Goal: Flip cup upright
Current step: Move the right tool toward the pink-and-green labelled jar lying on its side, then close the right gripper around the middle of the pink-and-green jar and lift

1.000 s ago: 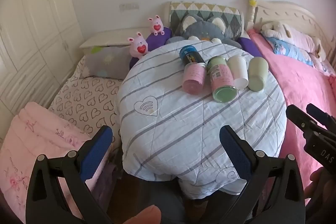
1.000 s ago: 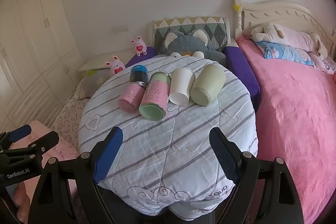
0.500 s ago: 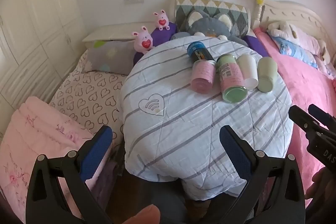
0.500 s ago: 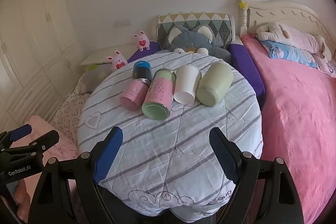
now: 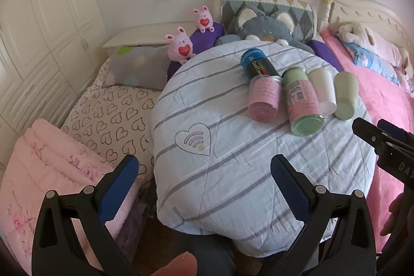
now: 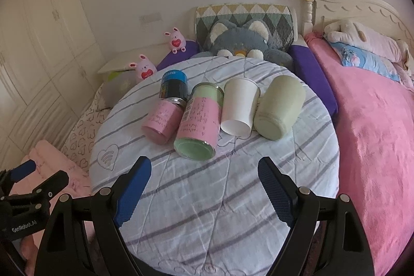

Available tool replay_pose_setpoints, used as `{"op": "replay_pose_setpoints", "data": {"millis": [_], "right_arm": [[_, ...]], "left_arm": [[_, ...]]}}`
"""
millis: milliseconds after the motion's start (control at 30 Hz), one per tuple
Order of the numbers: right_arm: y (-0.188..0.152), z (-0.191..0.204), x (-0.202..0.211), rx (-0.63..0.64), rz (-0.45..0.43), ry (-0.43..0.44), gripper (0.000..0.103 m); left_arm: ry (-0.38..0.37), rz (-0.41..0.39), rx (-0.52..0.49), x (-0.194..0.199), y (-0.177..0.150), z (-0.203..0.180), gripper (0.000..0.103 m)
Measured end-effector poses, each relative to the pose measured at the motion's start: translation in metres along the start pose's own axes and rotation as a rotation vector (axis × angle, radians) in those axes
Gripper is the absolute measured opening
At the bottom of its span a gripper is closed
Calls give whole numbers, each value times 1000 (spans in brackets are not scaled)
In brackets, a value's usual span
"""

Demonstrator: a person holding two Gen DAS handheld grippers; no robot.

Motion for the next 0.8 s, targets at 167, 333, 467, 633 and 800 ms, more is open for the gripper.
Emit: {"op": "replay_pose_setpoints", "data": {"millis": [167, 333, 467, 633, 800], "right_arm": [[10, 11, -31, 22, 53, -1, 85], [24, 22, -64, 41, 87, 1, 85], [36, 25, -87, 36, 108, -13, 85], [41, 31, -108, 44, 131, -26, 85], [41, 31, -127, 47, 161, -48, 85]], "left_arm": [[-1, 21, 2, -19, 7, 3, 103], [-8, 45, 3, -38, 10, 5, 103], [-11, 60, 7, -52, 12, 8, 103], [-18, 77, 21, -68, 16, 15, 103], [-34, 91, 27, -82, 18, 22, 103]]}}
Point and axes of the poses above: each gripper's, at about its wrist camera, not at the fingertips, and x roughly against the way its jaws point, z to its left, y to its top, the point moved 4 cm from there along -x, roughly the way its jaws point, and after that the axes turned 7 degrees about -x, right-handed, at the moved point
